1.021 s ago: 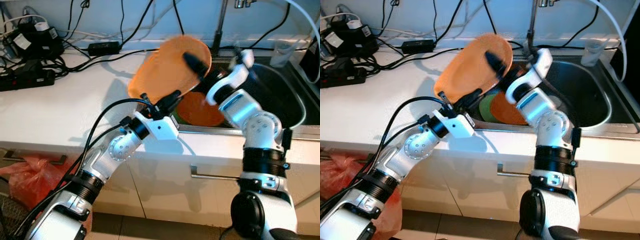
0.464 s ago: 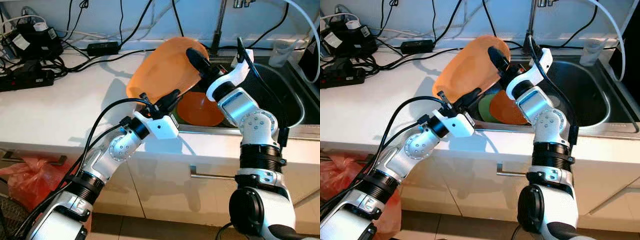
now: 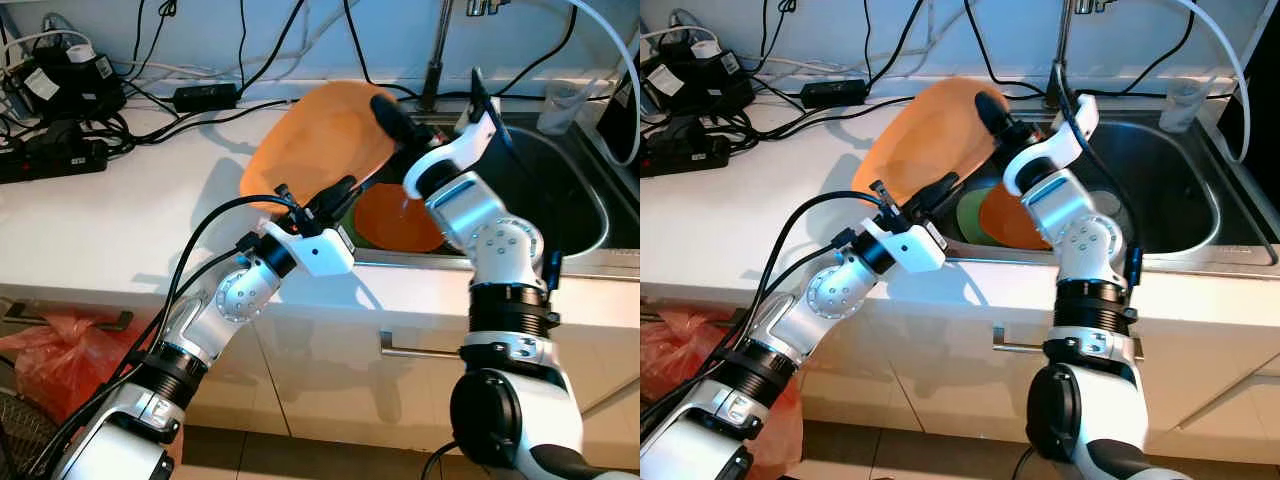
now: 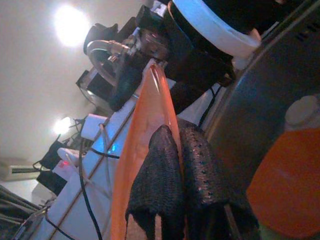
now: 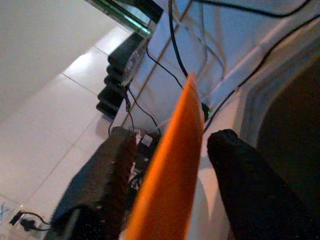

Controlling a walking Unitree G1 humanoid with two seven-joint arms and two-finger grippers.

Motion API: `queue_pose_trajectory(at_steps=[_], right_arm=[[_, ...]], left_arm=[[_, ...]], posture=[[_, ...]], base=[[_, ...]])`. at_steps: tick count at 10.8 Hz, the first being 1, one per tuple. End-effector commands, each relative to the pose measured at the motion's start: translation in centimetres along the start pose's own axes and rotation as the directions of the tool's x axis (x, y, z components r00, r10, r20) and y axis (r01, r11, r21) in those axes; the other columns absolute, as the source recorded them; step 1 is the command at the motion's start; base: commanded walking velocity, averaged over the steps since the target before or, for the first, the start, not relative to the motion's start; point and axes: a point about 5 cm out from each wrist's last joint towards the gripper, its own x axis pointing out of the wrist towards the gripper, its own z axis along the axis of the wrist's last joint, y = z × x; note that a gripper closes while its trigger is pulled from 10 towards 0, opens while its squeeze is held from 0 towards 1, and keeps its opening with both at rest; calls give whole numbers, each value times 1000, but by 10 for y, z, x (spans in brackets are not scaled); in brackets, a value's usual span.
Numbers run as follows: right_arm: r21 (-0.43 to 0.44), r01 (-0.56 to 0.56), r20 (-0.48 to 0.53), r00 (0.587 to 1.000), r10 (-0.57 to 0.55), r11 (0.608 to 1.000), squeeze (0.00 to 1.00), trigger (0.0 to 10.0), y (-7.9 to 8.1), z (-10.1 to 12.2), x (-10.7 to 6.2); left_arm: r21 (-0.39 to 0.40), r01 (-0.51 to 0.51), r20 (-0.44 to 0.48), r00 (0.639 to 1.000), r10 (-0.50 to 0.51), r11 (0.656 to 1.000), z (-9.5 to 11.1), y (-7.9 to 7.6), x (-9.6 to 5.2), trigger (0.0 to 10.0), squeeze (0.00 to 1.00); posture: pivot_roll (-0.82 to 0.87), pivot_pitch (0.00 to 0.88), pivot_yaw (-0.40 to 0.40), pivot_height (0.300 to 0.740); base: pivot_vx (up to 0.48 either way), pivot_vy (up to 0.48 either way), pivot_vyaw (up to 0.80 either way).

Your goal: Kitchen organization

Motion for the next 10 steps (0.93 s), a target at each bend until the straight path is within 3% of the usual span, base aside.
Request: queue_pose_trajectory(at_steps=[1,3,10], right_arm=[[29,21,-68,998,-19,999,0,0,-3,-18,2],[35,33,-105,994,-29,999,0,0,-7,-28,-1],[23,61,-129,990,-57,998,0,0,-15,-30,-5]], left_arm=[[18,-26,91,996,24,999,15,5,8,0,0],[21,-30,90,996,28,999,15,6,8,0,0],[25,-26,92,995,23,999,14,5,8,0,0]], posture=[[-17,0,81,740],[-16,0,80,740],[-24,0,81,740]], base=[[0,0,0],[0,0,0],[0,0,0]])
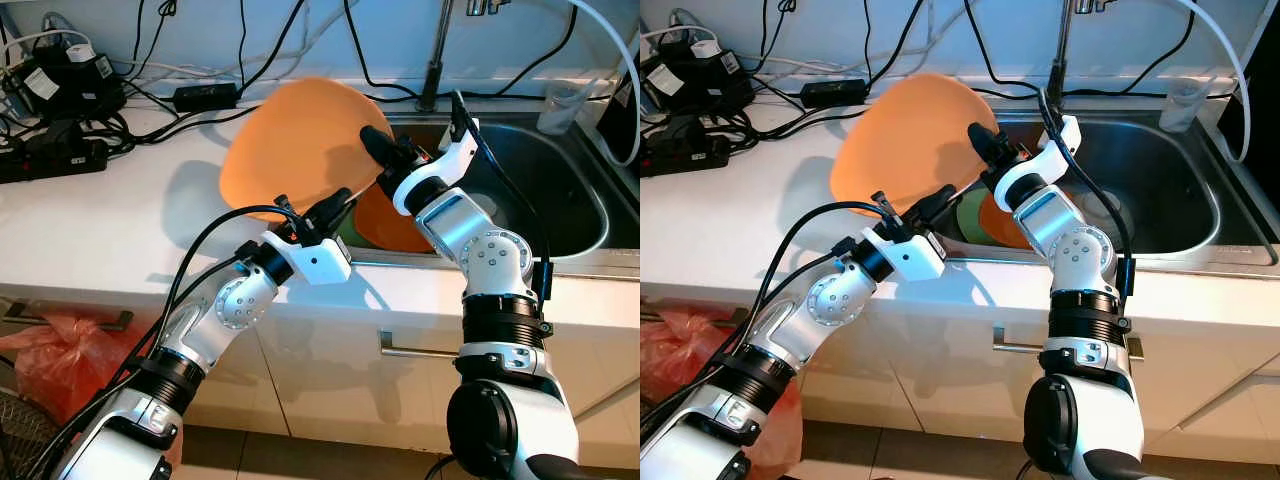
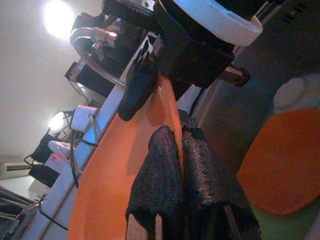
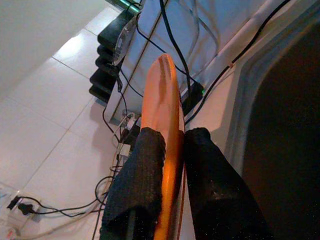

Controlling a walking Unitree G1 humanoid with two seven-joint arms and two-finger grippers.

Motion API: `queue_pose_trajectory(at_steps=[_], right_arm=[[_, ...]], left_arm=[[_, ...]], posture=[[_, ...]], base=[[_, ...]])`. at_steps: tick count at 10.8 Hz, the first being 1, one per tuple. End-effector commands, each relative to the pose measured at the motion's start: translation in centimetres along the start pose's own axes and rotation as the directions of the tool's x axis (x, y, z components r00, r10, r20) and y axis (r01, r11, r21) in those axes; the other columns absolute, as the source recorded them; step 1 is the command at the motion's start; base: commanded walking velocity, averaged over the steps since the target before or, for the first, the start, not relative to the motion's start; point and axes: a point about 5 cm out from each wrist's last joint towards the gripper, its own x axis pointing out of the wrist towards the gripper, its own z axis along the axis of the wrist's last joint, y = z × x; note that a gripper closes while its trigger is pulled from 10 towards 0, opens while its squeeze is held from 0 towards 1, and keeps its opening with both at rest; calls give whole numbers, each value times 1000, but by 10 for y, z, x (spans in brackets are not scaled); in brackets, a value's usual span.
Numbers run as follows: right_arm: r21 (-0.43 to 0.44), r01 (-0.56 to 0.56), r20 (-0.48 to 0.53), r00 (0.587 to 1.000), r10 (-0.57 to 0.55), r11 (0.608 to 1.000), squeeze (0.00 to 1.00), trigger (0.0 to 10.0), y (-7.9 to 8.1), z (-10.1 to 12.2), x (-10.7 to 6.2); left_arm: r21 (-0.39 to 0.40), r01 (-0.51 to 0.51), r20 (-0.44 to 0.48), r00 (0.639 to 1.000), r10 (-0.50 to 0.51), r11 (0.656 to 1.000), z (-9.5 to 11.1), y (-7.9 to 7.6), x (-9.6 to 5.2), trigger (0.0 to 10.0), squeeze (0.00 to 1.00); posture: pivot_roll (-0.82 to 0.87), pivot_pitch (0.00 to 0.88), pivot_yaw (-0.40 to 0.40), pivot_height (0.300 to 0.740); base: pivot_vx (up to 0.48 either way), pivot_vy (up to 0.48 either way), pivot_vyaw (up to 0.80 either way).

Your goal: Kitchen organization

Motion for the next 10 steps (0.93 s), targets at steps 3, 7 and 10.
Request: queue_pose_trajectory(at_steps=[3,7,10], right_arm=[[0,56,-59,997,-56,998,0,0,-12,-12,-1],[-7,69,-53,996,-69,998,0,0,-15,-11,-1],[-8,69,-52,996,-69,998,0,0,-15,-10,-1]], left_arm=[[5,-71,135,988,70,997,22,15,14,0,0],[4,-84,133,988,82,996,22,16,15,0,0],[9,-94,136,986,92,995,22,17,16,3647,0]], posture=[[-25,0,82,740],[-24,0,80,740],[-26,0,78,740]], base=[[0,0,0],[0,0,0],[0,0,0]])
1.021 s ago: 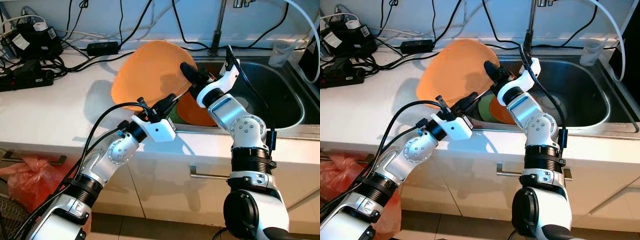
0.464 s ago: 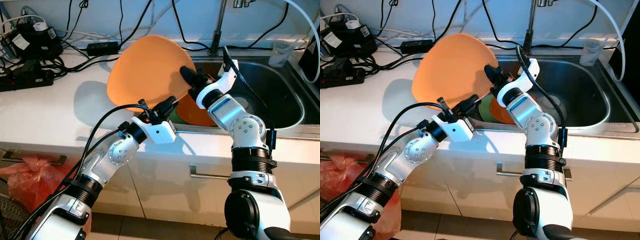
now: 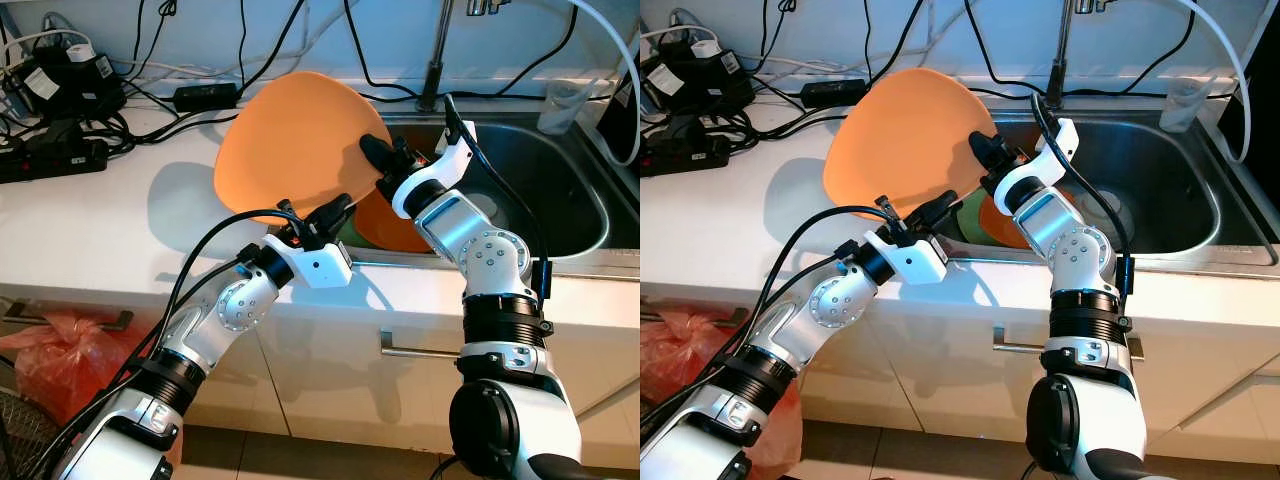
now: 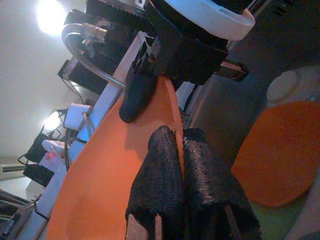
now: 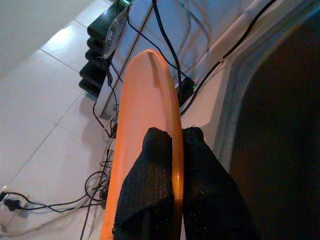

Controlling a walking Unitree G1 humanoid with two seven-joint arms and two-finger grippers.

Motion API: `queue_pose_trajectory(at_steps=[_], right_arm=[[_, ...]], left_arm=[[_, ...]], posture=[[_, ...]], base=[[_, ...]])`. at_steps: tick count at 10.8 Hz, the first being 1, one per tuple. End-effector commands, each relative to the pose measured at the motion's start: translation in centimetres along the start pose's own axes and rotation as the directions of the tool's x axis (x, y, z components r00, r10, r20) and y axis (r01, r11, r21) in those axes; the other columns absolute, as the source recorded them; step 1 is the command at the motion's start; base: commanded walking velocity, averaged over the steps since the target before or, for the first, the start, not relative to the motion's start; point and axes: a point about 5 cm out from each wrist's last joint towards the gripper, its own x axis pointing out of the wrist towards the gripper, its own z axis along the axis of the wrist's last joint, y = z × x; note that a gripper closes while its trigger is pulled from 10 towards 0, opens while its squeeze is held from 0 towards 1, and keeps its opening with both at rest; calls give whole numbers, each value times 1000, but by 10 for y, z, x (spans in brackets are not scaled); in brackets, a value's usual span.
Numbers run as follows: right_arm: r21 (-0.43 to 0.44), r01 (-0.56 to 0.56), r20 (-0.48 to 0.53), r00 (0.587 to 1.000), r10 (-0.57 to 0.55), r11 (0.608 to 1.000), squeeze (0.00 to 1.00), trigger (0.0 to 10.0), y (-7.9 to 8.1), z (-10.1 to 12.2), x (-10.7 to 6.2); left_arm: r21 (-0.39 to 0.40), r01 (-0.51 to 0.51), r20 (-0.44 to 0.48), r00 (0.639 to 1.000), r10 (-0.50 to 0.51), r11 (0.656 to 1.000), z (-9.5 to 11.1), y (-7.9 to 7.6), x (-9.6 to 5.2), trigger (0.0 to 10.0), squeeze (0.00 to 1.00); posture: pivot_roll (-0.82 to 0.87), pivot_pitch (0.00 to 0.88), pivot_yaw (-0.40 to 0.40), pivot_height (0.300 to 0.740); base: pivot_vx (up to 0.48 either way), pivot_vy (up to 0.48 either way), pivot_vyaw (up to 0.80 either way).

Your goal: Kitchen organization

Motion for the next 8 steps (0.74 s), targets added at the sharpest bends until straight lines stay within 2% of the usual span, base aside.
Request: queue_pose_trajectory(at_steps=[1,2,5,8], right_arm=[[22,34,-42,999,-33,999,0,6471,-9,-11,-1],[17,38,-42,998,-38,999,0,10000,-10,-10,-2],[7,43,-37,998,-42,999,0,10000,-11,-8,-1],[-3,49,-31,998,-49,999,0,10000,-13,-7,-1]], left_arm=[[-12,-113,148,982,114,993,25,22,15,7294,4],[-16,-118,149,982,119,993,25,22,15,10000,1000],[-24,-127,155,979,129,992,25,23,15,10000,1000],[-87,-123,182,974,137,989,31,25,15,10000,1000]], posture=[[-26,0,78,740],[-26,0,78,740],[-28,0,78,740],[-25,0,78,740]], base=[[0,0,0],[0,0,0],[0,0,0],[0,0,0]])
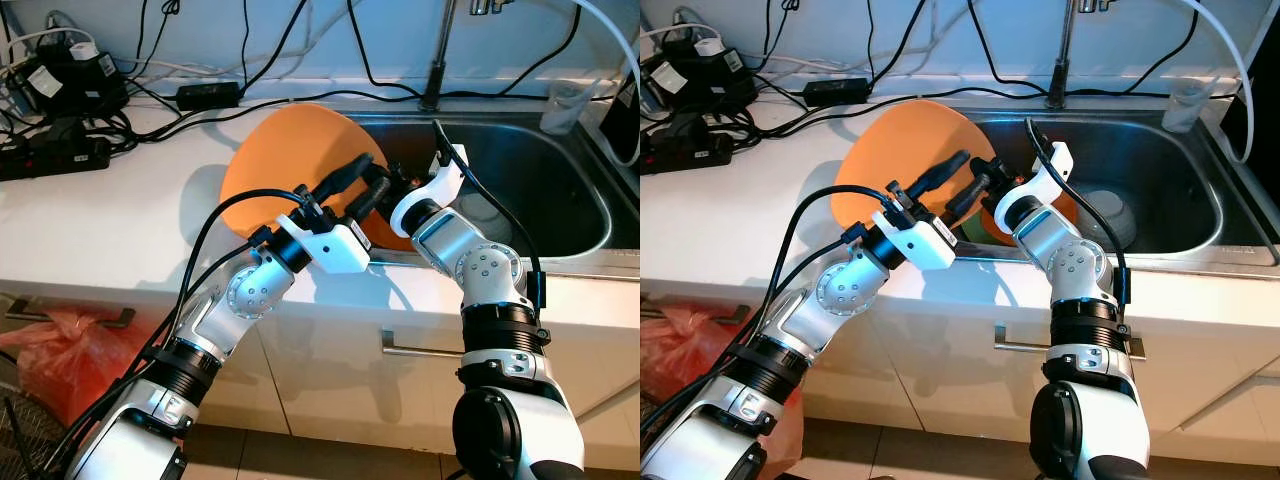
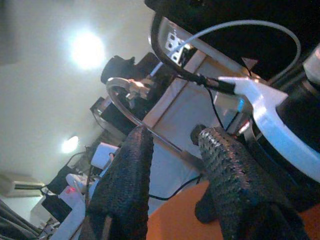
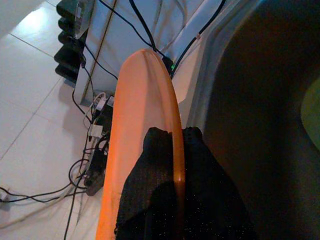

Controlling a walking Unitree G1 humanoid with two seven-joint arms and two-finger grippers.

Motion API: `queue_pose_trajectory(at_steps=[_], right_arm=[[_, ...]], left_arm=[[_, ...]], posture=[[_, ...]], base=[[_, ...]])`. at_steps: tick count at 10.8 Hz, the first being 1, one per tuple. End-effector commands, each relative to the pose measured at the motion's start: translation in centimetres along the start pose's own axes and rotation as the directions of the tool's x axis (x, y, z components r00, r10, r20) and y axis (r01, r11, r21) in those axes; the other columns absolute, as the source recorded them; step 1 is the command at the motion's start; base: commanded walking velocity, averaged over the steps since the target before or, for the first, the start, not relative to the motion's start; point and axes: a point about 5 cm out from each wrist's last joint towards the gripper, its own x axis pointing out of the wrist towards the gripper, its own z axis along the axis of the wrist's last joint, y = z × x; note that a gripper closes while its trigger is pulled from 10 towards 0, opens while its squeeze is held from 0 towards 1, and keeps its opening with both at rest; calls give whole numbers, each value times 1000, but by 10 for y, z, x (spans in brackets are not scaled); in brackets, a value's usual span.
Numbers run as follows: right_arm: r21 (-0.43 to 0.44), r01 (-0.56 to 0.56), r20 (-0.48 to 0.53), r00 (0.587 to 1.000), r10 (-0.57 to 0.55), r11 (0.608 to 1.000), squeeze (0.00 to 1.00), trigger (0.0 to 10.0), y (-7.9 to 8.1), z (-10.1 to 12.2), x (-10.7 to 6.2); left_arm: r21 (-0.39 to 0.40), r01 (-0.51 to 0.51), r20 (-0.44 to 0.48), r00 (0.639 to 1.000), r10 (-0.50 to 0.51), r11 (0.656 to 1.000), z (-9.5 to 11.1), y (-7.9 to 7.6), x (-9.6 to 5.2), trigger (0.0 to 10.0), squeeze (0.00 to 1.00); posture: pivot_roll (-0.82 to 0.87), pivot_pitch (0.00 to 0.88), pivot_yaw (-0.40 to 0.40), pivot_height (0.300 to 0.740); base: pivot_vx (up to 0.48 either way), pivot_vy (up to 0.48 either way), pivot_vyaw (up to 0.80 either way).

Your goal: Kitchen organization

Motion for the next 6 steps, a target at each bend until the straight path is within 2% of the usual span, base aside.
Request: queue_pose_trajectory(at_steps=[1,3,6], right_arm=[[-20,-26,26,999,27,999,0,10000,8,6,2],[-34,7,66,998,-5,999,0,10000,1,15,-1],[-171,101,201,977,-65,980,0,10000,-10,47,-14]], left_arm=[[-10,-21,16,1000,21,1000,3,6,0,10000,1000],[-76,-82,-24,997,80,994,1,16,-1,10000,1000],[-205,-101,-33,995,96,973,2,21,-6,10000,1000]], posture=[[-23,0,78,740],[-21,0,78,740],[-28,0,78,740]], base=[[0,0,0],[0,0,0],[0,0,0]])
